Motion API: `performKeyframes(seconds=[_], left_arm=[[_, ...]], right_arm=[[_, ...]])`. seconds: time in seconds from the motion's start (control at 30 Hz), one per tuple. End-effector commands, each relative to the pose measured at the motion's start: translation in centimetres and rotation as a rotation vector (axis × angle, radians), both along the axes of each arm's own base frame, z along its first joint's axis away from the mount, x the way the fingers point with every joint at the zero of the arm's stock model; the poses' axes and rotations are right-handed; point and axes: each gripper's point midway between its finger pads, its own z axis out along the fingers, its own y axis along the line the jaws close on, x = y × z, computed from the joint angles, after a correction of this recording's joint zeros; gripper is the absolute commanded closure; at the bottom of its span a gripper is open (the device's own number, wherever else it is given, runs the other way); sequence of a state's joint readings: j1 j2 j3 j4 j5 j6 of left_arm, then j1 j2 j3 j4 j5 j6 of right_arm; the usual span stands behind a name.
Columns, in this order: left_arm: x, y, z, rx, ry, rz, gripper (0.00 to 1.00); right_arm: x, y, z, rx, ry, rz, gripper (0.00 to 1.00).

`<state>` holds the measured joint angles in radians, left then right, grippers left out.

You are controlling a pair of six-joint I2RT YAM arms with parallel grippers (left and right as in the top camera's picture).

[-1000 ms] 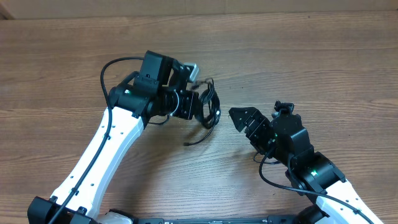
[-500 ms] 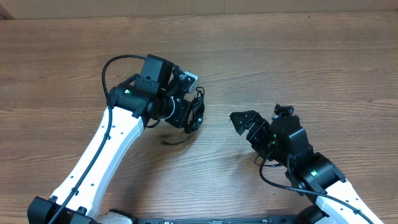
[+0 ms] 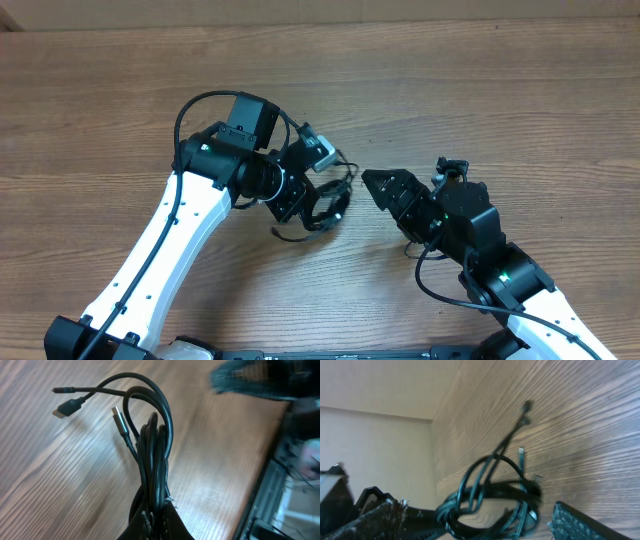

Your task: Untangle cables

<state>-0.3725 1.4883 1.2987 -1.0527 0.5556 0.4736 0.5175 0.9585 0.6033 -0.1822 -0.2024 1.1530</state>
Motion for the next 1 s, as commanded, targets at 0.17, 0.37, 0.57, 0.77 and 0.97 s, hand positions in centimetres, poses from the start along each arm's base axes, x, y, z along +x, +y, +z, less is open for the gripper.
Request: performKeyframes(seconds=[0.17, 0.37, 0.57, 0.77, 0.97], left_arm=[[-2.4, -1.1, 1.9, -0.101, -0.021, -0.173, 0.96], [-2.6, -1.0, 1.8, -0.096, -0.022, -0.184, 0.96], [-2.3, -0.6, 1.4, -0.062, -0.048, -0.193, 0.96], [-2.2, -0.6, 1.4, -0.059, -0.05, -0.192, 0.96], [-2.5, -0.9, 1.7, -0.088, -0.045, -0.207, 0.96]], right_arm=[[0.5, 1.6, -0.9, 0.018, 0.041, 0.06, 0.17], [-0.3, 3.2, -1.8, 0.087, 0.131, 0.13, 0.25], [-1.4, 4.3, -3.2, 0.132, 0.251, 0.185, 0.39], [-1.3, 4.4, -4.4, 0.153, 0.332, 0.148, 0.46], [-0.9, 4.6, -4.1, 0.164, 0.313, 0.15, 0.67]])
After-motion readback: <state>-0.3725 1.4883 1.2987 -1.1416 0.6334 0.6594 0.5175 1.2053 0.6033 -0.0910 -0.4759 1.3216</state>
